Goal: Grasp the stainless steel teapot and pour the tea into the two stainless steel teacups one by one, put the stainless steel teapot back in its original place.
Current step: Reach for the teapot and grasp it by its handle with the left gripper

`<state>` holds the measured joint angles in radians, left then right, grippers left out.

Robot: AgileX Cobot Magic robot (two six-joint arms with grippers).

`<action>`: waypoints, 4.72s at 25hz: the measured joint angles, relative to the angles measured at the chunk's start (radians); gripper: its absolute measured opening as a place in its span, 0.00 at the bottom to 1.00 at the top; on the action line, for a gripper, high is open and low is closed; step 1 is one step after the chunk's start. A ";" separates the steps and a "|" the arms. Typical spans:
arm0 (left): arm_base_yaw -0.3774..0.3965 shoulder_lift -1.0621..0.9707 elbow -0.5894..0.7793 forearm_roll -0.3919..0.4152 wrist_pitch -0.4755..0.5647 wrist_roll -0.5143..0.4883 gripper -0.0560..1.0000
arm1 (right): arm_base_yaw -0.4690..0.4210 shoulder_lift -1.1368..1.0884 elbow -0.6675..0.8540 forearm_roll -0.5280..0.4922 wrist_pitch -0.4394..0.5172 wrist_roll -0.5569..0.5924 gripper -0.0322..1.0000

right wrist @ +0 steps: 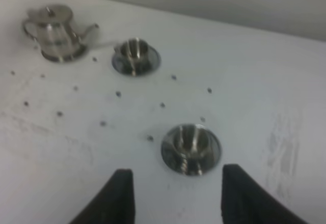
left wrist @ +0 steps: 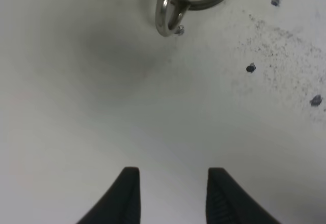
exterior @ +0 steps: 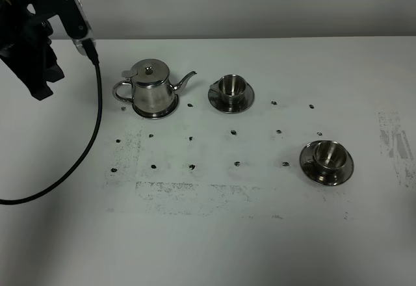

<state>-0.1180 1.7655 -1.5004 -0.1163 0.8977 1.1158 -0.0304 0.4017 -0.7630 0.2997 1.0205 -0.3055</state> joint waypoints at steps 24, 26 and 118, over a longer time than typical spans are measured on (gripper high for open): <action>0.139 0.122 0.001 -0.273 -0.146 0.410 0.34 | 0.000 -0.280 0.228 -0.221 0.074 0.161 0.40; 0.139 0.134 -0.001 -0.294 -0.155 0.415 0.34 | 0.000 -0.280 0.239 -0.234 0.090 0.169 0.40; -0.109 0.491 -0.479 0.010 0.116 0.082 0.49 | -0.058 -0.361 0.238 -0.266 0.097 0.214 0.25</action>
<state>-0.2271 2.2562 -1.9794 -0.1067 1.0139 1.1980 -0.0885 0.0411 -0.5247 0.0334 1.1178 -0.0917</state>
